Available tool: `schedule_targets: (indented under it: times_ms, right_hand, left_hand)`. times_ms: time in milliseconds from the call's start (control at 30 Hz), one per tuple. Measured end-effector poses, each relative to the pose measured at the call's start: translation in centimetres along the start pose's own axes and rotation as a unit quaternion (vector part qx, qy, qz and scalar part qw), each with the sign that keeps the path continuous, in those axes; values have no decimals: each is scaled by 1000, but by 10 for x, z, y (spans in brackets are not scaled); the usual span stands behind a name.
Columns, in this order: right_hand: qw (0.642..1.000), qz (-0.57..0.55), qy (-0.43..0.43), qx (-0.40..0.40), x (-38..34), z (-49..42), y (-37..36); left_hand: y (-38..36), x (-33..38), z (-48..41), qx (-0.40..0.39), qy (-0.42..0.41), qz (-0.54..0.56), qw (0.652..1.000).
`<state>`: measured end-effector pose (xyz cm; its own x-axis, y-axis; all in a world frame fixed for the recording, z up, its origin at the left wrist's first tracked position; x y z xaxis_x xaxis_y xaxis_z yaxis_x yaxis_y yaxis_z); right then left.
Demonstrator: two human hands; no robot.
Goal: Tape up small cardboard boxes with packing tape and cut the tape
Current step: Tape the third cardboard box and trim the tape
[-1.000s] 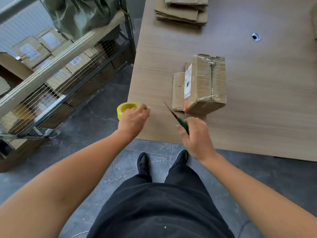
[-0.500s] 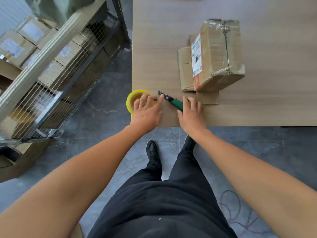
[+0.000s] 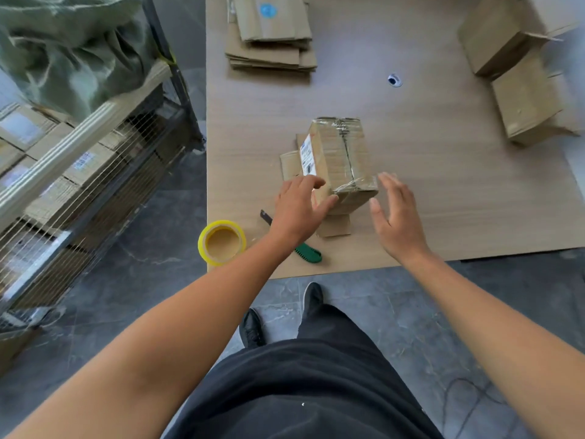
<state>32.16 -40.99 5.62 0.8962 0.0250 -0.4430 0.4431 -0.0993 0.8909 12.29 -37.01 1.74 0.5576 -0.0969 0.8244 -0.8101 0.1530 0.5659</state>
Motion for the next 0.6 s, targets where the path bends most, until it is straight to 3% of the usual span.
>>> schedule_targets:
  times_ms: [167, 267, 467, 600]
  right_hand:
    - [994, -18, 23, -106, 25, -45, -39]
    - [986, -82, 20, -143, 38, -52, -61]
    - [975, -198, 33, -95, 51, -55, -67]
    - [964, -240, 59, -96, 55, -57, -71]
  left_hand:
    - [-20, 1, -18, -7, 37, 24, 999]
    - [-25, -4, -19, -1, 48, 83, 995]
    - [-34, -1, -22, -11, 75, 114, 991]
    - [-48, -14, -22, -2, 156, 149, 976]
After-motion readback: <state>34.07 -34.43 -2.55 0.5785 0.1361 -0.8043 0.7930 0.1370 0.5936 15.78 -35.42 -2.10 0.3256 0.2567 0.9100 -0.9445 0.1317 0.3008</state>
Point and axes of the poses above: each hand's wrist, its own z-axis away from the middle knuckle, its own y-axis out of the back of the hand, x = y × z, the point moved 9 cm from there along -z, towards the middle knuckle, and after that the axes turned 3 degrees about z, right-handed, at the moved point
